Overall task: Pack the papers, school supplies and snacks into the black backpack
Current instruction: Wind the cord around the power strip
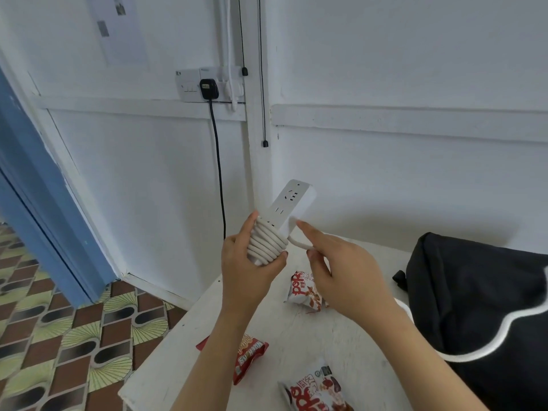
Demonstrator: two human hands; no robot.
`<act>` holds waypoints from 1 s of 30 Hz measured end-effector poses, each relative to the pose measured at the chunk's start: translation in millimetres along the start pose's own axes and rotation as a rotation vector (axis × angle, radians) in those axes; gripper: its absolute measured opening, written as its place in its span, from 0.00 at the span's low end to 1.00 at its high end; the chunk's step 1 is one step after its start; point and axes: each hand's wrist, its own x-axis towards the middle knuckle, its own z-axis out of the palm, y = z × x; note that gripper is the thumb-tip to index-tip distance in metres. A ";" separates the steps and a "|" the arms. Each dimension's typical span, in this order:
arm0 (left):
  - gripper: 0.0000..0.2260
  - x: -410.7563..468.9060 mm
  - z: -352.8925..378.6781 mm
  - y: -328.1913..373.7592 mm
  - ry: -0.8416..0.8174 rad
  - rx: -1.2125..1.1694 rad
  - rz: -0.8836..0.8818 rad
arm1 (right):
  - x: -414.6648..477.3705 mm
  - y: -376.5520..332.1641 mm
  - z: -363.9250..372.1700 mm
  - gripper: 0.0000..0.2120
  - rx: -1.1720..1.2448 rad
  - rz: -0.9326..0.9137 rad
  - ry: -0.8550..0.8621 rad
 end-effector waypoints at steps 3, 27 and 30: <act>0.39 -1.9 3.0 -4.6 -0.017 0.017 -0.004 | -0.3 0.3 -5.5 0.23 0.003 0.048 0.017; 0.31 -1.2 -4.2 11.7 -0.104 -0.094 0.048 | -6.5 10.9 -25.2 0.23 0.161 0.064 0.030; 0.32 1.3 -6.5 13.3 -0.101 -0.144 0.001 | -4.6 17.4 -27.3 0.19 0.238 0.159 -0.041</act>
